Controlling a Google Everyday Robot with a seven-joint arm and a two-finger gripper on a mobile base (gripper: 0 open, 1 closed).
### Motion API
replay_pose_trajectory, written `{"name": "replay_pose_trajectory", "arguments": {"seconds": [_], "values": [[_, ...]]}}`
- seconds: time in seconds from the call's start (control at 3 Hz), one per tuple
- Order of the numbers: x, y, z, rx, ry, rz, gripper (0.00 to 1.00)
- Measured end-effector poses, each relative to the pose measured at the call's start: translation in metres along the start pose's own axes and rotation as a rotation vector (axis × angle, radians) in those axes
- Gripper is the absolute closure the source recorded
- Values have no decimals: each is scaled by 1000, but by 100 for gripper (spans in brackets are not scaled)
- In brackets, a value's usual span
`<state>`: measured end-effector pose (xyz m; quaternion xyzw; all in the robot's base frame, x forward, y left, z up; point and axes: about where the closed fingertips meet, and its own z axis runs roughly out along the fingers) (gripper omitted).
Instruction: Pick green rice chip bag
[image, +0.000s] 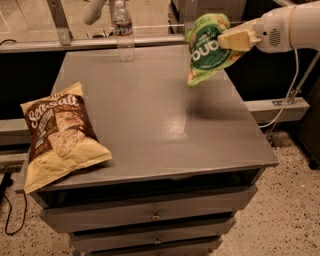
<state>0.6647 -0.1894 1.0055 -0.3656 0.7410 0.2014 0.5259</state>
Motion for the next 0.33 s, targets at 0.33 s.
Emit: {"name": "replay_pose_trajectory", "arguments": {"seconds": [0.33], "values": [[-9, -2, -4, 5, -16, -11, 100]]}}
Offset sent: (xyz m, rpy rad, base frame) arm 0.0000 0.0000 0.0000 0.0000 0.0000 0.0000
